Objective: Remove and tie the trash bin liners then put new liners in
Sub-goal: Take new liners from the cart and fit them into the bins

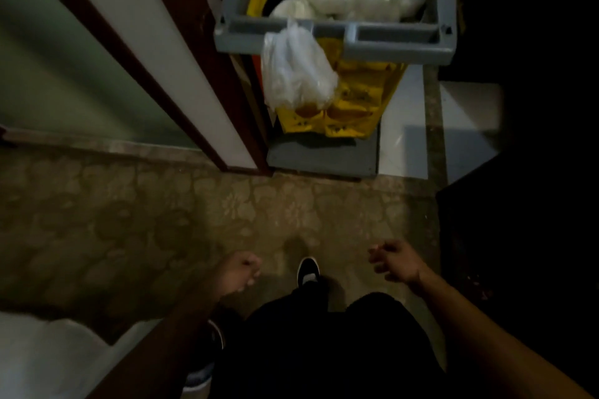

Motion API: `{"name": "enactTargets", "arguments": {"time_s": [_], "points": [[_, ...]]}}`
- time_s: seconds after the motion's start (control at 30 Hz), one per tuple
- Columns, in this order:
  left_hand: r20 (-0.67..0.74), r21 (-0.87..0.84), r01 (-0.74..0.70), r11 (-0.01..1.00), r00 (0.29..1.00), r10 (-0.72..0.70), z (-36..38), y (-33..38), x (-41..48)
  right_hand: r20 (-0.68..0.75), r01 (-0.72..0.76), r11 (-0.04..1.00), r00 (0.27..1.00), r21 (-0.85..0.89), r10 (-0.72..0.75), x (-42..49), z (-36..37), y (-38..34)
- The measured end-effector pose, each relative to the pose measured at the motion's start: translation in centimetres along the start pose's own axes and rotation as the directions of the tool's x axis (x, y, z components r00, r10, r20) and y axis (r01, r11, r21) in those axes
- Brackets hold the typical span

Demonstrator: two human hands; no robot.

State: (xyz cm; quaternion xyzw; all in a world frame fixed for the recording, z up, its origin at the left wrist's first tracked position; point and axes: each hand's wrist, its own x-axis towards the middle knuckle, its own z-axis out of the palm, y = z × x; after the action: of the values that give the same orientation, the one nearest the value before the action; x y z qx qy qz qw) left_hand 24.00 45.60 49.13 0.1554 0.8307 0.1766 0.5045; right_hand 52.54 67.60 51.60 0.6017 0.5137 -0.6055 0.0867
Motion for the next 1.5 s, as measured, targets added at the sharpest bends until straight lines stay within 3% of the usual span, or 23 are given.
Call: {"name": "enactTargets", "arguments": {"time_s": [0.07, 0.17, 0.3, 0.4, 0.5, 0.63, 0.77, 0.87, 1.03, 1.13, 1.27, 1.5], "points": [[0.042, 0.027, -0.065, 0.998, 0.997, 0.064, -3.2, 4.6, 2.7, -0.039, -0.029, 0.999, 0.999, -0.027, 0.028, 1.1, -0.7, -0.4], [-0.017, 0.026, -0.188, 0.982, 0.982, 0.188, -7.3, 12.2, 4.9, -0.066, -0.019, 0.996, 0.998, -0.082, 0.014, 2.6, -1.9, -1.6], [-0.076, -0.011, -0.374, 0.927, 0.925, 0.372, -11.0, 22.2, 5.8, -0.089, -0.028, 0.999, 0.996, 0.031, 0.031, 4.5, -3.6, -6.7], [-0.256, 0.051, -0.462, 0.886, 0.851, 0.459, -13.4, 28.1, 5.6, -0.059, 0.055, 0.993, 0.997, 0.102, -0.049, 6.7, -4.6, -11.9], [-0.472, 0.085, -0.526, 0.846, 0.727, 0.499, -15.2, 31.9, 5.8, -0.052, 0.204, 0.975, 0.978, 0.084, -0.2, 8.3, -5.7, -18.6], [-0.637, 0.084, -0.519, 0.85, 0.628, 0.447, -15.9, 35.9, 6.5, -0.047, 0.478, 0.878, 0.878, 0.026, -0.477, 8.3, -6.8, -28.2], [-0.609, 0.195, -0.426, 0.883, 0.654, 0.45, -15.1, 38.8, 8.0, -0.091, 0.693, 0.707, 0.702, -0.138, -0.706, 8.4, -7.0, -35.5], [-0.558, 0.224, -0.412, 0.883, 0.689, 0.463, -14.0, 39.2, 9.1, -0.069, 0.728, 0.634, 0.641, -0.26, -0.765, 9.6, -5.8, -39.6], [-0.574, 0.182, -0.422, 0.888, 0.688, 0.444, -12.3, 38.6, 9.5, 0.073, 0.619, 0.623, 0.735, -0.479, -0.674, 11.3, -3.3, -43.2], [-0.602, 0.162, -0.403, 0.901, 0.683, 0.414, -12.0, 38.1, 9.5, 0.067, 0.626, 0.565, 0.7, -0.538, -0.711, 11.8, -3.3, -43.7], [-0.631, 0.097, -0.399, 0.912, 0.684, 0.366, -11.7, 38.1, 9.4, 0.104, 0.68, 0.602, 0.695, -0.419, -0.712, 11.4, -4.4, -44.1], [-0.654, 0.097, -0.396, 0.913, 0.666, 0.359, -11.2, 38.4, 9.1, 0.077, 0.499, 0.866, 0.864, -0.021, -0.497, 10.8, -6.2, -44.5]]}}
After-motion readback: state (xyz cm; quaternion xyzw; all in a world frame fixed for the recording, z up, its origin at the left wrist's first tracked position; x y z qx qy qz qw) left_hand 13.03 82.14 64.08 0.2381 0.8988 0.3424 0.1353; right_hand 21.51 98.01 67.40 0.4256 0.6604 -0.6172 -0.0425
